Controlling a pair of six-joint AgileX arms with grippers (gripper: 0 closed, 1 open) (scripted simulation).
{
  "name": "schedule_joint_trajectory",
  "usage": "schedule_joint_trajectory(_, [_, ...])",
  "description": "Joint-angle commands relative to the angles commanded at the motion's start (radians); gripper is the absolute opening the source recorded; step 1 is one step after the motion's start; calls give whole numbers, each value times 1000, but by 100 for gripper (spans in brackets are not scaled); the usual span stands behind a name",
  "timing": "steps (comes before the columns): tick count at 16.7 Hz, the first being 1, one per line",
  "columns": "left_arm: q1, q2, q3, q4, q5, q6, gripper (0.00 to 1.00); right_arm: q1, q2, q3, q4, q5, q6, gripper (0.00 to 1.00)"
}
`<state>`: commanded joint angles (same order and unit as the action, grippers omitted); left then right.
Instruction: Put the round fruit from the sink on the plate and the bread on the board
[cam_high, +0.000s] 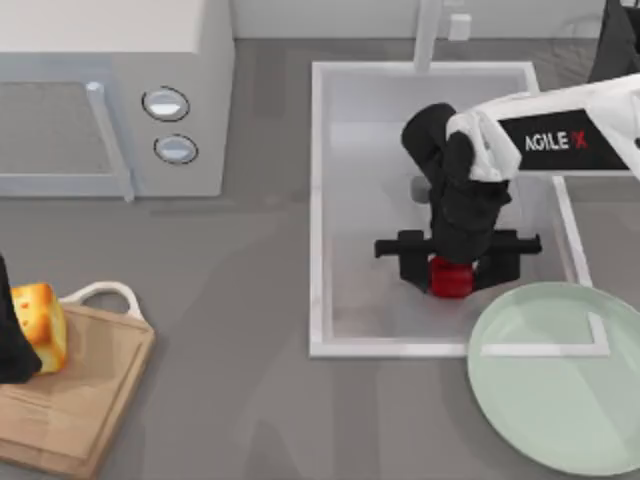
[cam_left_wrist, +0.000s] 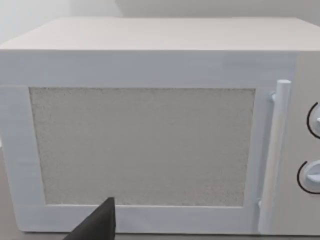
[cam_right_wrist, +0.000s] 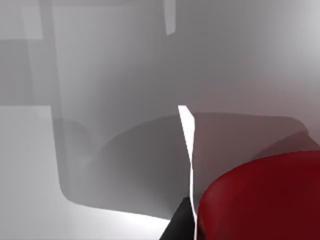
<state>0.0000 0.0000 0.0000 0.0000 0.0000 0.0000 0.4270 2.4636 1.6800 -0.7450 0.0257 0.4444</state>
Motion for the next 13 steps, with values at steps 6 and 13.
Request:
schedule_joint_trajectory(6, [0, 0, 0, 0, 0, 0, 100, 0, -103, 93, -210, -1, -1, 0])
schedule_joint_trajectory(13, [0, 0, 0, 0, 0, 0, 100, 0, -156, 132, -291, -2, -1, 0])
